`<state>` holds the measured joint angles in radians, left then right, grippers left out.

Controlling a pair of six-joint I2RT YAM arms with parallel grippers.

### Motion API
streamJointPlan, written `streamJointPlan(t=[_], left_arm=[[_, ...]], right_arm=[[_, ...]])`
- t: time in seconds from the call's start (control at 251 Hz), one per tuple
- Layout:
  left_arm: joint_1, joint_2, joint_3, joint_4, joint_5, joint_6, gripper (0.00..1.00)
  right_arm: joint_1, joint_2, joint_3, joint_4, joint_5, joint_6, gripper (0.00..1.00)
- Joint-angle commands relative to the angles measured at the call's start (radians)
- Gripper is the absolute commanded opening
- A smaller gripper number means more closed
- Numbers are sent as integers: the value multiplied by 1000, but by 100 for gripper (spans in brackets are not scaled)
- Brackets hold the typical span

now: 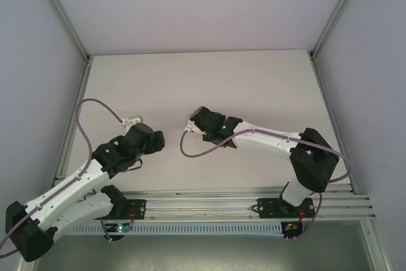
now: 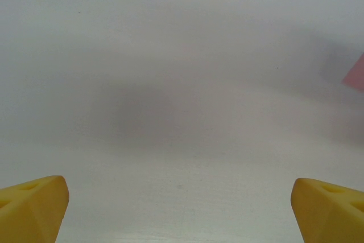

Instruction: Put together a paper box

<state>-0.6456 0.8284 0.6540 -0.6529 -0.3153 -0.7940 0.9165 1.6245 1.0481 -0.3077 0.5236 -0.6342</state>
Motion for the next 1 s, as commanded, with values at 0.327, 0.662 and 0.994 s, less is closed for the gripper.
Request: streamJointPlan(t=[0.327,0.662,0.994], left_arm=[[15,-60,-30,-89,-25,-45,100],[17,-76,-25,-96,-34,-33,100],[17,-76,-20,-75,-24,-25,100]], right_arm=[[-29,235,-214,838,68,-466,38],[-17,202,-199,609,-19,-327,77],[12,89,-91,204,-170,-165,98]])
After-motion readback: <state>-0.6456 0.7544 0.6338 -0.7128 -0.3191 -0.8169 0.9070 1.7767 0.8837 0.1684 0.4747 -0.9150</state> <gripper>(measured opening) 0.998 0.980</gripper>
